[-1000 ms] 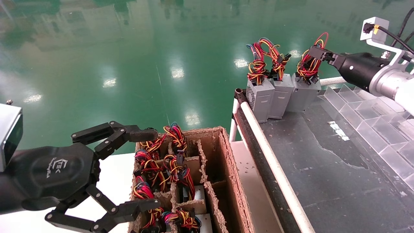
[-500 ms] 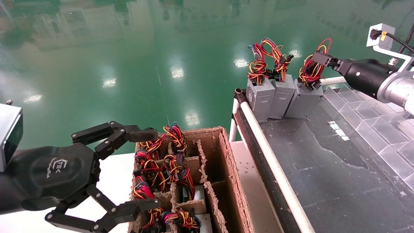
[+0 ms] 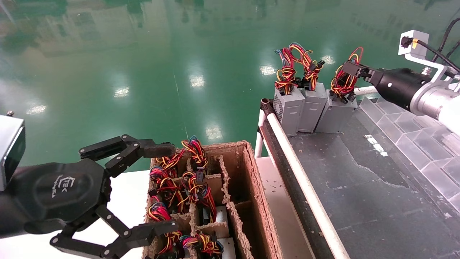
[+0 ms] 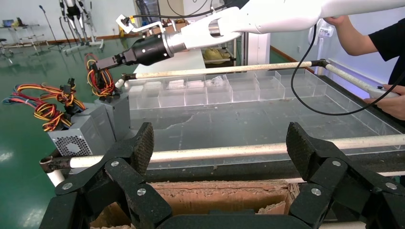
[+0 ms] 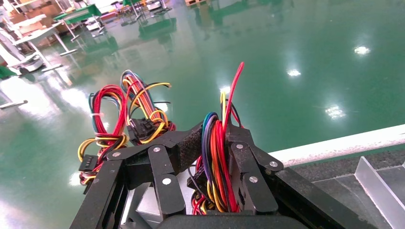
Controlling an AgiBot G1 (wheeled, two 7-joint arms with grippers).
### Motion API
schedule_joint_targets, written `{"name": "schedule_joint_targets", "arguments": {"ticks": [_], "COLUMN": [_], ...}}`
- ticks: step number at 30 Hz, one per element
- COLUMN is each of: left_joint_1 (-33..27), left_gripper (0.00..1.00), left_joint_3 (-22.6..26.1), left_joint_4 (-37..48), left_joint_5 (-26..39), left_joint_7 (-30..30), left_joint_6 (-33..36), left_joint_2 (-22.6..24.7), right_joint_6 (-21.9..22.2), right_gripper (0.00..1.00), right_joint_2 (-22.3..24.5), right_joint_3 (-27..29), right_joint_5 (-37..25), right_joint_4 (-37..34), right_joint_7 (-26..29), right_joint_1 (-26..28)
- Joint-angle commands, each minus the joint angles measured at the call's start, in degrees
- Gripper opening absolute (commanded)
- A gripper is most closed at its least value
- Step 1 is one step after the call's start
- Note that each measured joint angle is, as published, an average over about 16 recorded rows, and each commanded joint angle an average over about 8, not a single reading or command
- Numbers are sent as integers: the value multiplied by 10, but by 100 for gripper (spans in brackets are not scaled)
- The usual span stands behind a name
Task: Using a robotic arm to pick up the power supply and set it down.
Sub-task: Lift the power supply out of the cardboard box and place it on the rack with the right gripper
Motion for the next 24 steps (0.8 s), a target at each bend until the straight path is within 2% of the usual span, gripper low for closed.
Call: {"name": "schedule_joint_targets", "arguments": {"ticks": [1, 3, 4, 24], "left_joint_1": [0, 0, 0, 0], "left_gripper": [100, 100, 100, 100], "left_joint_3": [0, 0, 0, 0], "left_joint_4": [0, 0, 0, 0], "left_joint_5": [0, 0, 0, 0], "left_joint_7": [0, 0, 0, 0], "left_joint_6": [0, 0, 0, 0], "left_joint_2": [0, 0, 0, 0], "right_joint_6": [6, 12, 14, 29], "right_gripper": [69, 94, 100, 100], "right_joint_2": [-2, -4, -4, -12], "right_joint_3": [0, 0, 1, 17], "right_joint_5": [0, 1, 1, 24], "right_joint_4": [0, 1, 2, 10], "right_joint_7": [-2, -6, -9, -59], "right_joint_1": [-1, -2, -2, -14]}}
